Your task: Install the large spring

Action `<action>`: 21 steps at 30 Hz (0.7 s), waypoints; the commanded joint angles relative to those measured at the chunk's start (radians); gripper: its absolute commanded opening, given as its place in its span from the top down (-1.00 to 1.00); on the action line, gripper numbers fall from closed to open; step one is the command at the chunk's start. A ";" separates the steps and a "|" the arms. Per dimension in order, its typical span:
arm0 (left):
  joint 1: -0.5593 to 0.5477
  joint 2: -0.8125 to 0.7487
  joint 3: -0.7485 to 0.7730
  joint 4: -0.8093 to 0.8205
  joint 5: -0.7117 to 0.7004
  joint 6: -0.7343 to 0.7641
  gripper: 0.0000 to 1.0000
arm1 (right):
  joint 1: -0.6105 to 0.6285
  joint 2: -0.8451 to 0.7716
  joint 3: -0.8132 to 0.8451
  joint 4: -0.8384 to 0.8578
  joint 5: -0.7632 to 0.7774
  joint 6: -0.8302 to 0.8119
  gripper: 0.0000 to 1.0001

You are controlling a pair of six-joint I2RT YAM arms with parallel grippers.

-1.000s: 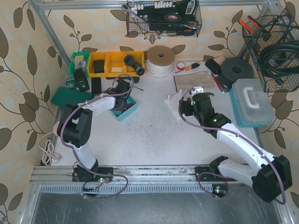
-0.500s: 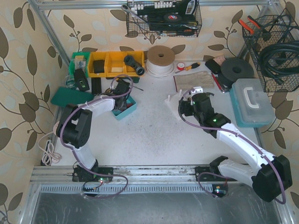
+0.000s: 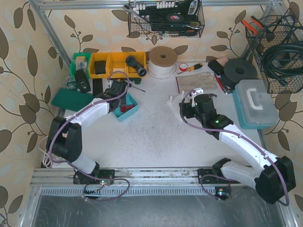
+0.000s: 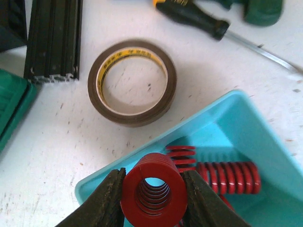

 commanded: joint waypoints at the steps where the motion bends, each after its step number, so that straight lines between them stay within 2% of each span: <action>1: 0.005 -0.127 0.026 0.003 0.079 0.068 0.89 | 0.007 -0.002 0.029 0.033 -0.108 -0.043 -0.87; 5: 0.004 -0.210 0.049 -0.030 0.196 0.074 0.94 | 0.012 -0.012 0.015 0.094 -0.237 -0.083 -0.85; 8: 0.000 -0.247 0.063 -0.046 0.319 0.066 0.97 | 0.044 -0.002 -0.008 0.198 -0.343 -0.121 -0.74; 12: -0.046 -0.287 0.056 -0.006 0.495 0.147 0.99 | 0.131 -0.017 -0.053 0.339 -0.358 -0.221 -0.65; 14: -0.089 -0.299 0.049 0.010 0.506 0.207 1.00 | 0.140 -0.022 -0.032 0.312 -0.261 -0.188 -0.63; 16: -0.129 -0.306 0.049 0.002 0.487 0.248 1.00 | 0.140 -0.007 0.017 0.243 -0.298 -0.190 -0.62; 19: -0.144 -0.309 0.064 -0.034 0.511 0.211 1.00 | 0.155 0.018 -0.001 0.286 -0.388 -0.278 -0.56; 21: -0.146 -0.308 0.087 -0.076 0.517 0.162 1.00 | 0.194 0.024 -0.037 0.347 -0.334 -0.364 -0.52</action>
